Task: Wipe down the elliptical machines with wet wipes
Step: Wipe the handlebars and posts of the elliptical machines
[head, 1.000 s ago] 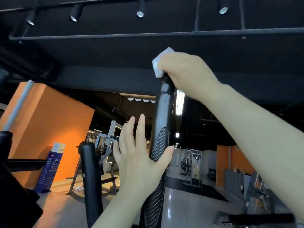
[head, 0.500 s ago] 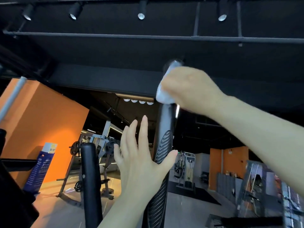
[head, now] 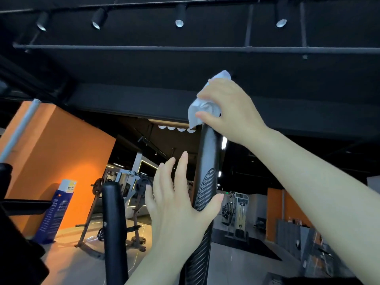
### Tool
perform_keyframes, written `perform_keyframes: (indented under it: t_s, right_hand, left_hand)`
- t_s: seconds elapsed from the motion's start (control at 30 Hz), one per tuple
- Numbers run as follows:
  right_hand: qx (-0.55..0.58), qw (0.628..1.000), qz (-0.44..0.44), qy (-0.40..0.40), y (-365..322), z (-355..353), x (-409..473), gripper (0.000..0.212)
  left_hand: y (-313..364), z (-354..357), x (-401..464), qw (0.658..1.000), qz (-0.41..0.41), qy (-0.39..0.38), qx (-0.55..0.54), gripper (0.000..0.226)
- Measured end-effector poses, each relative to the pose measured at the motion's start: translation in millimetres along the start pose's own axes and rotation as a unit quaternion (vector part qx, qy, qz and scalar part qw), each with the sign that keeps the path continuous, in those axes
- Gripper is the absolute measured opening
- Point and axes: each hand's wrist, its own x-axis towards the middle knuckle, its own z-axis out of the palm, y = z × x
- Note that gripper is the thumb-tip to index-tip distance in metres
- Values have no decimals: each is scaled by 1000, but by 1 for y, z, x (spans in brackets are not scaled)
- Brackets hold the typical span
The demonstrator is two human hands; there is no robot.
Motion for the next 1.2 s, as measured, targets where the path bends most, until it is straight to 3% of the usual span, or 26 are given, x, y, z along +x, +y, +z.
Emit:
perform_keyframes:
  t_s: [0.1, 0.17, 0.27, 0.47, 0.57, 0.7, 0.77, 0.9, 1.0, 1.2]
  right_hand:
    - [-101, 992, 15, -71, 1, -15, 32, 16]
    - [-169, 979, 24, -116, 1, -25, 51, 21]
    - [-182, 972, 11, -147, 5, -27, 64, 21]
    - [-233, 931, -135, -249, -13, -12, 26, 17]
    - [-217, 916, -172, -290, -40, -9, -10, 14]
    - [-128, 908, -159, -367, -59, -25, -23, 18]
    - [-158, 923, -149, -317, -52, -36, -4, 19]
    - [-242, 961, -39, -126, -13, -54, 46, 23]
    - [-189, 970, 3, -154, 3, -47, 53, 25]
    - [-170, 963, -33, -208, 10, -38, 43, 25]
  left_hand:
    - [0, 0, 1, 1000, 0, -2, 6, 92]
    - [-1, 1, 0, 1000, -4, -1, 15, 92]
    - [-1, 2, 0, 1000, -8, -2, 18, 92]
    - [1, 3, -1, 1000, -29, -1, 13, 101]
    - [5, 4, -3, 998, -55, 16, 12, 111]
    - [8, 4, -3, 997, -59, 33, 34, 114]
    - [6, 2, -3, 997, -55, 25, 38, 114]
    - [5, 0, -4, 999, -39, 21, 29, 111]
    - [4, -1, -3, 999, -15, 30, 39, 107]
    - [1, 2, -4, 997, 4, 40, 68, 106]
